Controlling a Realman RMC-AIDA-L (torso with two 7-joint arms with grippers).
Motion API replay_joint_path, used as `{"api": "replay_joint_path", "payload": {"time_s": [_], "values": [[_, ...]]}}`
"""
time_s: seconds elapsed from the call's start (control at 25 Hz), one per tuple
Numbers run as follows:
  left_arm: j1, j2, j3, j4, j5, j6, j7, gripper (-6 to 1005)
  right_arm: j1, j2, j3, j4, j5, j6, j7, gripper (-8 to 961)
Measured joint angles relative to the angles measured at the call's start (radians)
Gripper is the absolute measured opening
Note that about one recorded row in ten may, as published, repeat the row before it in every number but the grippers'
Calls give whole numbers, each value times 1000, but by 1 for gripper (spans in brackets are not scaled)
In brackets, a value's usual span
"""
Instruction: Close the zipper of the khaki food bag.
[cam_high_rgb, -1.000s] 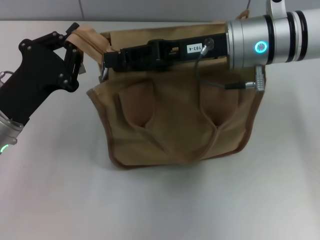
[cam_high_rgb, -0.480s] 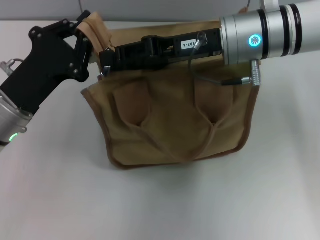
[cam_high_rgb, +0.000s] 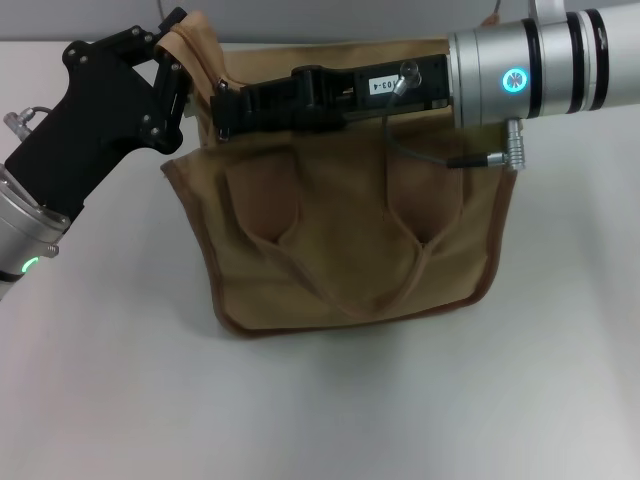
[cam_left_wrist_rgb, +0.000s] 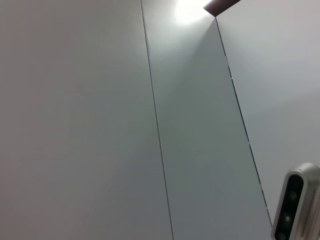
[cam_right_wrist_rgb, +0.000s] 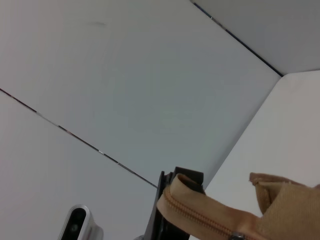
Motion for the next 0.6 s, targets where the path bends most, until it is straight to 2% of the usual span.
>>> {"api": "replay_joint_path", "payload": {"time_s": [0.32,0.6], "values": [[1,-1,0,-14,-1,1,7,19,4,1,-1,-4,-3,10,-8,259],[6,-2,-2,-16,-2,1,8,19,-16,3,3,-5,2,10,-89,58]]}}
